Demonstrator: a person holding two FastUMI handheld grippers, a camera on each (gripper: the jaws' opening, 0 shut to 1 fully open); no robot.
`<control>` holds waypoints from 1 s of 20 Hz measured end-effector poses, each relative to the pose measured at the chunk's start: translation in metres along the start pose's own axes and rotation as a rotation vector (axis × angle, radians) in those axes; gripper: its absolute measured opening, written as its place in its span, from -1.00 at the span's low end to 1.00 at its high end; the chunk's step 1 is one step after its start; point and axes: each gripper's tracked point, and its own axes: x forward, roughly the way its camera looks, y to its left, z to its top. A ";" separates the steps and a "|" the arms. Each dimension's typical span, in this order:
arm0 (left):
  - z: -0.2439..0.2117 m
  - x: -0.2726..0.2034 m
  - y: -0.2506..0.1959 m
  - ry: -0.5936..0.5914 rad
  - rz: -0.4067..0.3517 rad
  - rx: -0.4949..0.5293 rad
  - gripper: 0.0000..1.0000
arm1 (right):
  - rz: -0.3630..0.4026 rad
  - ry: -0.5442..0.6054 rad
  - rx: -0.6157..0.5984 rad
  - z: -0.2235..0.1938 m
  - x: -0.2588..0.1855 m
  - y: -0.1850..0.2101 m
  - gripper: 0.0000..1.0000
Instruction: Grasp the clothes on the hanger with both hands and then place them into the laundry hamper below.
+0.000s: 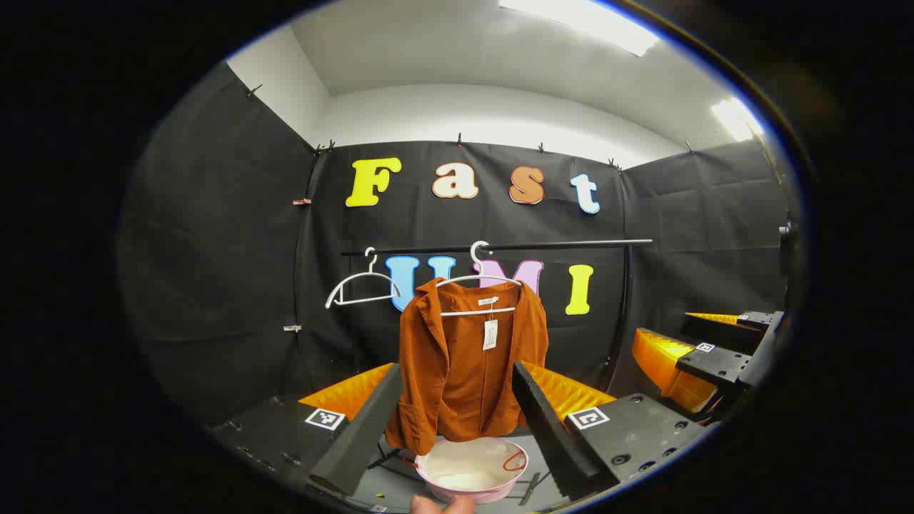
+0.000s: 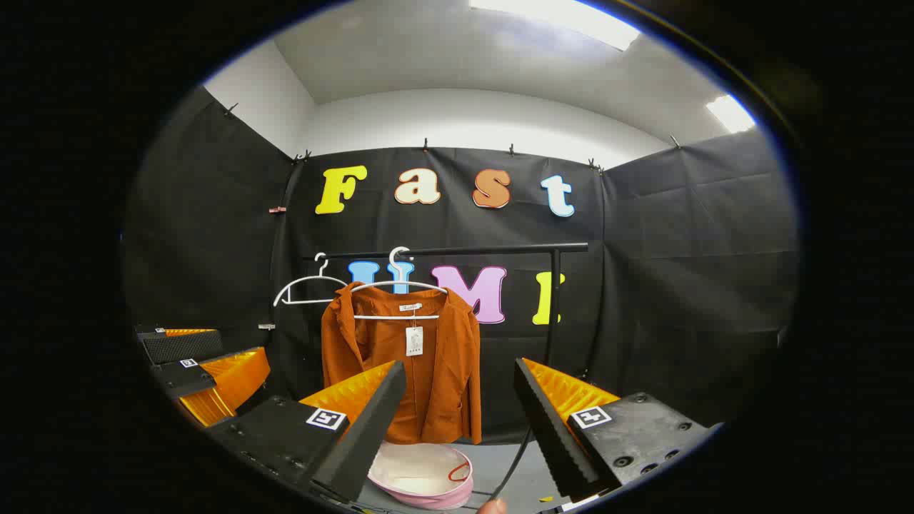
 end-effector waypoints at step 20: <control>-0.011 0.008 0.006 0.024 -0.021 -0.006 0.94 | -0.018 0.010 -0.033 -0.005 0.002 0.009 0.94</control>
